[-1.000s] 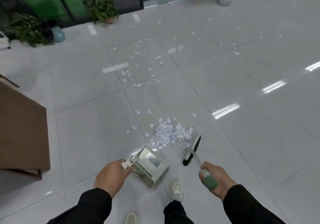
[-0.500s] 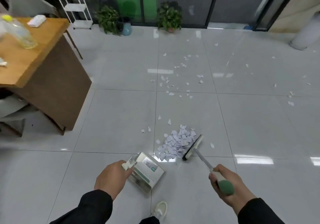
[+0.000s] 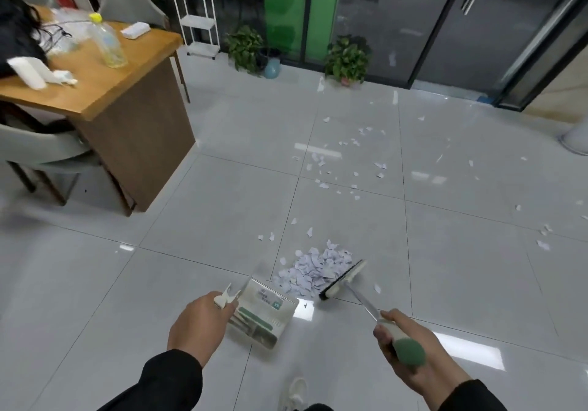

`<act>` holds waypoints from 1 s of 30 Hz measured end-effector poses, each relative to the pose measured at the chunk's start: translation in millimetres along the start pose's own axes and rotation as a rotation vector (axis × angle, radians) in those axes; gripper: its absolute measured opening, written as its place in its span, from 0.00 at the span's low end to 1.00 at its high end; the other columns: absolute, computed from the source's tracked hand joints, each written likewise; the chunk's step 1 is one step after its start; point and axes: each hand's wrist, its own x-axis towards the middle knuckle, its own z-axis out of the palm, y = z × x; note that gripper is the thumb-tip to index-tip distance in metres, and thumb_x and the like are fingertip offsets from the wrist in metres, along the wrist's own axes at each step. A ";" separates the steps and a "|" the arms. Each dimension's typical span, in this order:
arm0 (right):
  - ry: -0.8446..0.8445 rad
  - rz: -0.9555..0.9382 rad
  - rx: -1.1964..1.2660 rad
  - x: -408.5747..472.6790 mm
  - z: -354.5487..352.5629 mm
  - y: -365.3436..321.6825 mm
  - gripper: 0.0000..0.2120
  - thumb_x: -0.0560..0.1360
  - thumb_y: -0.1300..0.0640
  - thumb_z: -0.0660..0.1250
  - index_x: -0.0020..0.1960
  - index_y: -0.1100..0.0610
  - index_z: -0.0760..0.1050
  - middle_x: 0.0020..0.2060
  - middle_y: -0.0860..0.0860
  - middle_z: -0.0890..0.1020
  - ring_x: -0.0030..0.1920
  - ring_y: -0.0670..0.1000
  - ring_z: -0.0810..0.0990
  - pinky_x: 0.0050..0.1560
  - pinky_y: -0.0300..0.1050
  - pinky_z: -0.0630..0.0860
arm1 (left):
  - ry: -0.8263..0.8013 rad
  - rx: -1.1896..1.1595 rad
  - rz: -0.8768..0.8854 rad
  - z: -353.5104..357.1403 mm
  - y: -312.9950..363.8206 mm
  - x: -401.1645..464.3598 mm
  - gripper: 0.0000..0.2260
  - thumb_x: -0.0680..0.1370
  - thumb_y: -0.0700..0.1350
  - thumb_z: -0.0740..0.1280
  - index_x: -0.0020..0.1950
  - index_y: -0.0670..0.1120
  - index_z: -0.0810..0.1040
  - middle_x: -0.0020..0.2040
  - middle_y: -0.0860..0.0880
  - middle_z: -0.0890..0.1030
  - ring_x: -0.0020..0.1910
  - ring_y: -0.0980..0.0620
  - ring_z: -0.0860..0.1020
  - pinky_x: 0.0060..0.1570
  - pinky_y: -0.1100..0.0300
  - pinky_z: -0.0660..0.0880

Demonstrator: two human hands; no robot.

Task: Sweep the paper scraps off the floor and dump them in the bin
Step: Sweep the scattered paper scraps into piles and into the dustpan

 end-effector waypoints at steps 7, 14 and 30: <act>-0.149 0.078 0.038 14.0 -18.6 -67.9 0.11 0.74 0.66 0.70 0.55 0.67 0.74 0.36 0.61 0.76 0.25 0.50 0.75 0.24 0.37 0.78 | 0.016 -0.051 -0.030 8.5 64.0 6.4 0.16 0.81 0.62 0.64 0.40 0.54 0.78 0.35 0.53 0.80 0.38 0.52 0.79 0.37 0.57 0.74; -0.234 0.115 0.020 59.8 5.1 -153.9 0.11 0.76 0.65 0.69 0.56 0.68 0.74 0.36 0.60 0.77 0.25 0.49 0.74 0.24 0.37 0.77 | 0.035 -0.033 -0.064 7.8 147.9 51.0 0.20 0.79 0.67 0.65 0.37 0.53 0.78 0.33 0.51 0.80 0.36 0.52 0.78 0.36 0.58 0.72; -0.285 0.159 0.369 195.6 301.5 -248.3 0.13 0.76 0.65 0.69 0.58 0.62 0.69 0.39 0.60 0.73 0.23 0.51 0.76 0.23 0.39 0.78 | 0.017 0.075 0.148 -129.9 217.3 335.7 0.23 0.79 0.69 0.61 0.40 0.52 0.79 0.33 0.51 0.80 0.33 0.54 0.77 0.30 0.60 0.69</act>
